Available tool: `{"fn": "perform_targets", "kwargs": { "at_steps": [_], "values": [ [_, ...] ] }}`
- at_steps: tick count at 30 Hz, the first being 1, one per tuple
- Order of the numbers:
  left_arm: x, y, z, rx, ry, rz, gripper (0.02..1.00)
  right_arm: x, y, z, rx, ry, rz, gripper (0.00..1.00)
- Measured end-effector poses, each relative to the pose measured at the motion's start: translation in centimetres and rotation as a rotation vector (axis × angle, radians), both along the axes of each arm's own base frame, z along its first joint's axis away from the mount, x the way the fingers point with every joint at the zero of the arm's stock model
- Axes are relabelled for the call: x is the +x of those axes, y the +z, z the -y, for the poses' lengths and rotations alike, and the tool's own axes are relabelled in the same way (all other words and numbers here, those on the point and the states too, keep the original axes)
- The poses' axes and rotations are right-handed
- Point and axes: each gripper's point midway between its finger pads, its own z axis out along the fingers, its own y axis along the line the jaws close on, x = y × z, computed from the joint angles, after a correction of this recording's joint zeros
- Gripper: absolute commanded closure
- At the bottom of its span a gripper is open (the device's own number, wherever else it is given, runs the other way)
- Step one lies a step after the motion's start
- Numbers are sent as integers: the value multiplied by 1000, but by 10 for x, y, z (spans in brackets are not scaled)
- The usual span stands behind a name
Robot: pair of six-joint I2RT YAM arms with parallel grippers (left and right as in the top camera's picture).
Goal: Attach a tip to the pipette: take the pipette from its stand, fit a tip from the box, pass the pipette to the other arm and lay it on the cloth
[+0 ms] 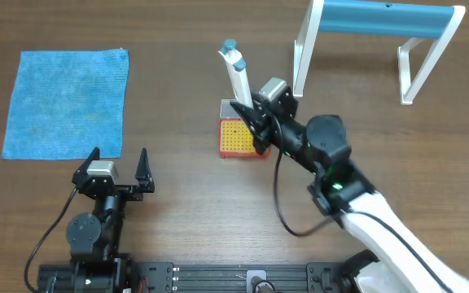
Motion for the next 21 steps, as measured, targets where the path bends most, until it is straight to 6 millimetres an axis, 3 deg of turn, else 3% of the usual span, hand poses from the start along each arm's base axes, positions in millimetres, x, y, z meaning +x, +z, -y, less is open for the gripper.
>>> {"fn": "perform_targets", "kwargs": {
  "at_steps": [2,5,10,15,17,19,21],
  "values": [
    [0,0,0,0,0,0,18,-19,6,10,-25,0,-49,921],
    [0,0,0,0,0,0,18,-35,-18,19,-57,-14,-213,921],
    [0,0,0,0,0,0,18,-51,-47,22,-5,-43,-475,921],
    [0,1,1,-8,-8,2,18,-52,-56,21,4,-50,-539,921],
    [-2,11,26,-157,-143,27,23,-51,-58,20,35,-70,-588,921],
    [-18,12,71,-527,-397,-85,23,-52,-58,20,82,-92,-644,921],
    [-30,11,92,-794,-499,-215,23,-53,-58,20,109,-101,-678,917]
  ]
}}
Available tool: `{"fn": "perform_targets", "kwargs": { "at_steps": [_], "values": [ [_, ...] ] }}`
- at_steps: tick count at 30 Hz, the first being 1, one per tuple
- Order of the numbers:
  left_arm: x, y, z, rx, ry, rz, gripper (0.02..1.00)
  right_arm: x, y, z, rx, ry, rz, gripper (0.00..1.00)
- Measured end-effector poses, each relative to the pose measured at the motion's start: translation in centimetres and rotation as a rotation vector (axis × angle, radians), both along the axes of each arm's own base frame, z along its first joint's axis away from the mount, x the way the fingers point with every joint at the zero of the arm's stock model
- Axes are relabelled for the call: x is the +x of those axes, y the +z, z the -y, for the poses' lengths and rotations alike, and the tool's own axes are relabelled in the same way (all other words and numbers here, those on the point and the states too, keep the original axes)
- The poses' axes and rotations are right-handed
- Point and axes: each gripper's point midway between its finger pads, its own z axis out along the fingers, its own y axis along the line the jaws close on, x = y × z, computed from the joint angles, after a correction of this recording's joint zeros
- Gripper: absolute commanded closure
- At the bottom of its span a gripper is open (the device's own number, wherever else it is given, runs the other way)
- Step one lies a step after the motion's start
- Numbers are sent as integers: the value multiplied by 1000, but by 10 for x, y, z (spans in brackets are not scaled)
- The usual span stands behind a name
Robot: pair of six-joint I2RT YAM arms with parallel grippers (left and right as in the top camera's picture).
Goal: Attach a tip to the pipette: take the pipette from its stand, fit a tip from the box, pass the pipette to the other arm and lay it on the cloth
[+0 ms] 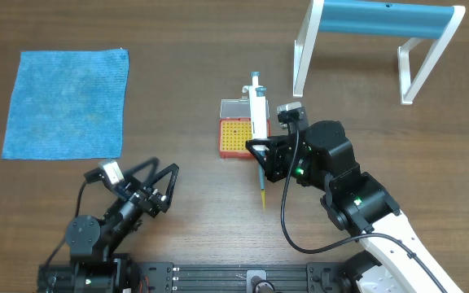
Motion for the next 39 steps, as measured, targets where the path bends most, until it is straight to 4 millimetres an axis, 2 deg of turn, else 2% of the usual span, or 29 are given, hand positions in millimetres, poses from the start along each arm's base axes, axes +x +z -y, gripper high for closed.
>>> {"fn": "perform_targets", "kwargs": {
  "at_steps": [4,6,10,12,13,14,17,20,24,26,29,39],
  "values": [
    [-2,0,2,-295,-8,-208,18,-5,1,-4,35,20,-36,921],
    [4,11,-5,-364,37,-194,18,-7,2,-6,44,29,-46,919],
    [11,43,-3,-414,-11,-98,20,-12,3,-10,63,57,-61,919],
    [19,38,4,-420,-53,-157,23,-15,3,-12,75,76,-71,921],
    [26,25,9,-422,-75,-241,23,-16,4,-13,79,82,-73,921],
    [28,23,14,-414,-114,-263,20,-16,5,-14,82,87,-72,919],
    [54,50,40,-347,-302,-264,20,-15,12,-17,106,100,-47,921],
    [74,70,80,-282,-514,-189,18,-14,15,-19,115,107,-35,919],
    [89,64,122,-258,-664,-218,18,-14,15,-19,116,107,-34,921],
    [87,68,136,-247,-715,-199,20,-14,15,-19,116,107,-34,923],
    [81,86,152,-231,-777,-132,45,-14,15,-19,116,107,-34,921],
    [74,91,154,-214,-818,-95,60,-24,19,-24,144,167,-51,921]
  ]
}}
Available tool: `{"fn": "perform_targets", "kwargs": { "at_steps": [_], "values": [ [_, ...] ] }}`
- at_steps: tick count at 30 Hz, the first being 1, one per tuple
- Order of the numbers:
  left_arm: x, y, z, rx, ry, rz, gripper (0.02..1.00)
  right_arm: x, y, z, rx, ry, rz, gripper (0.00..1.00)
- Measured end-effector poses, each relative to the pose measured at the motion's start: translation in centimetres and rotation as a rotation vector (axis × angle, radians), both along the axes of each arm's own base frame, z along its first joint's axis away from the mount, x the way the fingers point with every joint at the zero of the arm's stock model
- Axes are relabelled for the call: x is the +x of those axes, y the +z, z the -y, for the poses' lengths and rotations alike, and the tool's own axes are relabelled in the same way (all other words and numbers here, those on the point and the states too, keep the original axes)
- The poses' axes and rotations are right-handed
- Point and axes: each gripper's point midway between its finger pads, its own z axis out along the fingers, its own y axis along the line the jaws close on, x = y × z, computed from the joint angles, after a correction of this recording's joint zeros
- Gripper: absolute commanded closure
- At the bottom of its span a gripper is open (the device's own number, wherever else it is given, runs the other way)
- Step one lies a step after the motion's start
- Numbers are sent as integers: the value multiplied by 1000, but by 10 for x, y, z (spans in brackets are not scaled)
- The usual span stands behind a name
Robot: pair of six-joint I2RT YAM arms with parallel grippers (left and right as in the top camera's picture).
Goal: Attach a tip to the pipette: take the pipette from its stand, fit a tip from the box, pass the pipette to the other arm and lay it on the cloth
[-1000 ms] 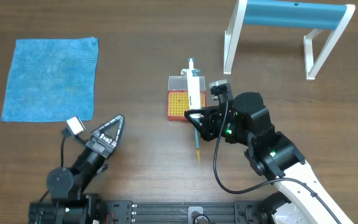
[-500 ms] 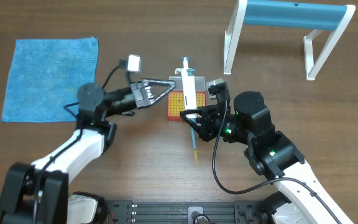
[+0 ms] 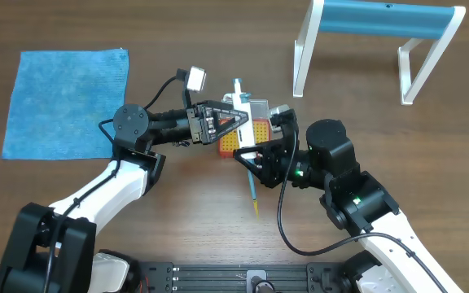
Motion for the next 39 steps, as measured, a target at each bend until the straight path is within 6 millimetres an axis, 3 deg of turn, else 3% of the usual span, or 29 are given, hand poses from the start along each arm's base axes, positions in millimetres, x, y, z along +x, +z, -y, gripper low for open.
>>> {"fn": "perform_targets", "kwargs": {
  "at_steps": [1,2,3,5,6,8,11,12,13,14,17,18,20,22,24,27,28,30,32,33,34,36,38,39],
  "values": [
    [-1,0,0,1,-6,0,66,-1,3,-2,11,12,7,921],
    [-1,0,0,2,-9,0,220,-2,7,-4,27,28,18,921],
    [-2,0,0,3,-12,1,290,-3,8,-5,31,36,17,921],
    [-4,0,1,5,-21,11,297,-4,9,-5,35,41,19,923],
    [-4,0,1,6,-24,14,595,-5,9,-6,39,47,20,921],
    [-9,3,4,0,-42,38,954,-6,10,-7,44,58,18,921],
    [-17,11,10,-20,-69,66,991,-8,11,-7,49,73,24,919],
    [-18,12,10,-23,-71,75,989,-9,12,-7,51,77,25,689],
    [-18,13,10,-25,-71,80,991,-9,13,-7,53,78,28,229],
    [-19,14,10,-27,-72,89,991,-9,13,-7,53,78,30,180],
    [-23,12,15,-22,-89,89,991,-9,13,-7,56,76,25,176],
    [-19,2,16,5,-83,29,989,-9,13,-7,55,76,24,178],
    [1,-31,7,78,-22,-140,991,-8,9,-6,44,65,11,178],
    [24,-60,-9,140,102,-238,993,-8,-10,3,-21,20,-52,178],
    [45,-68,-27,158,219,-230,993,-7,-25,11,-82,-30,-99,178],
    [71,-94,-67,222,385,-319,993,0,-30,17,-115,-78,-91,178],
    [75,-116,-91,274,441,-410,991,1,-30,18,-118,-86,-86,178],
    [70,-151,-131,360,521,-577,993,3,-30,19,-122,-95,-81,178],
    [53,-170,-173,474,568,-774,993,3,-31,20,-126,-99,-83,178],
    [45,-164,-197,550,583,-840,993,3,-31,20,-126,-101,-81,178],
    [49,-149,-219,600,617,-826,991,4,-30,20,-126,-104,-76,178],
    [55,-104,-271,740,690,-779,991,6,-31,21,-131,-113,-74,178],
    [75,-52,-344,884,802,-712,993,7,-32,23,-140,-125,-71,178],
    [86,-38,-389,988,857,-712,993,8,-32,23,-140,-128,-67,178]
  ]
}}
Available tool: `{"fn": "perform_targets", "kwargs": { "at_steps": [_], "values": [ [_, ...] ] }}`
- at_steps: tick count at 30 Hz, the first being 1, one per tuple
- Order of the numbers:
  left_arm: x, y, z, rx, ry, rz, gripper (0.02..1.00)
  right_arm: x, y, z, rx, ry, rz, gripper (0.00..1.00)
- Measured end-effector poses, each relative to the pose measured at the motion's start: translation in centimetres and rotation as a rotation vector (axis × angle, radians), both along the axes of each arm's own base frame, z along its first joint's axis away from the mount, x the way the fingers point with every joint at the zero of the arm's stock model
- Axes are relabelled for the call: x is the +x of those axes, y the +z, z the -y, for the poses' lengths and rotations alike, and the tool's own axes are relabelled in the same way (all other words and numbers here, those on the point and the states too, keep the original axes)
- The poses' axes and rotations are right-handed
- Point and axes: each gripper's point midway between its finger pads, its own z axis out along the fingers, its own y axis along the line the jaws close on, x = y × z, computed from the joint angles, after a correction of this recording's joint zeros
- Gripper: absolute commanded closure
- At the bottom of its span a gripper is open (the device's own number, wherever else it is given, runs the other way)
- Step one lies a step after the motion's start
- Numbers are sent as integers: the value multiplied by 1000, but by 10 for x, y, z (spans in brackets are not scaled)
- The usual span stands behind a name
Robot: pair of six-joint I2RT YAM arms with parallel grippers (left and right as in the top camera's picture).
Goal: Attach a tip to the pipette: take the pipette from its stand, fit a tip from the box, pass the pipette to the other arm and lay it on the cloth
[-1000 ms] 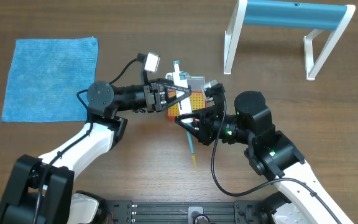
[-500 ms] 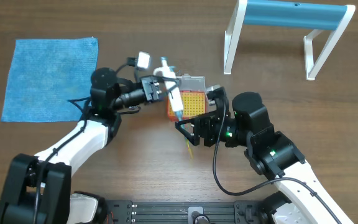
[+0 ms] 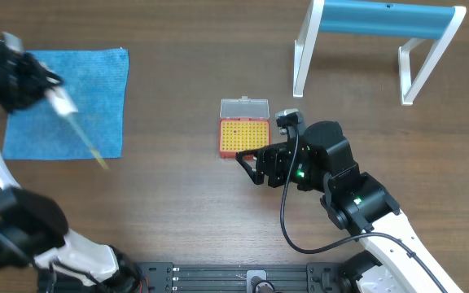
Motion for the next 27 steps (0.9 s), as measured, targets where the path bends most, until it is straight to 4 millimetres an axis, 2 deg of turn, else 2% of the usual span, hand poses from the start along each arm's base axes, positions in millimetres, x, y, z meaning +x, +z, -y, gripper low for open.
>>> {"fn": "perform_targets", "kwargs": {
  "at_steps": [1,2,3,4,6,8,9,11,12,13,15,17,21,24,27],
  "values": [
    [3,-1,-21,47,13,-51,996,0,-1,0,-2,-1,-2,178],
    [14,-5,-45,106,22,-96,993,0,-1,0,1,-7,-9,178],
    [36,-11,-66,169,26,-88,996,1,0,0,7,-13,-14,178],
    [53,-28,-84,227,24,-107,993,1,-2,0,10,-26,-32,178],
    [77,-76,-102,331,-49,-177,993,3,-6,0,22,-50,-77,176],
    [88,-119,-96,429,-197,-272,991,6,-17,-2,29,-81,-146,187],
    [95,-140,-86,486,-303,-323,993,12,-19,-6,48,-97,-162,178],
    [103,-163,-69,546,-448,-374,996,30,-18,-15,89,-111,-139,178],
    [105,-176,-62,553,-513,-394,993,32,-21,-16,90,-116,-151,176],
    [104,-182,-63,549,-533,-404,993,35,-25,-18,90,-119,-157,178],
    [98,-190,-72,541,-551,-418,993,37,-36,-19,74,-123,-187,176],
    [102,-191,-79,525,-546,-376,993,38,-37,-19,74,-124,-187,178],
    [115,-192,-59,411,-561,-257,993,38,-36,-20,82,-128,-189,176],
    [117,-195,-54,379,-554,-244,993,38,-36,-20,82,-128,-189,176],
    [114,-208,-53,360,-553,-267,991,38,-35,-20,83,-128,-189,176]
  ]
}}
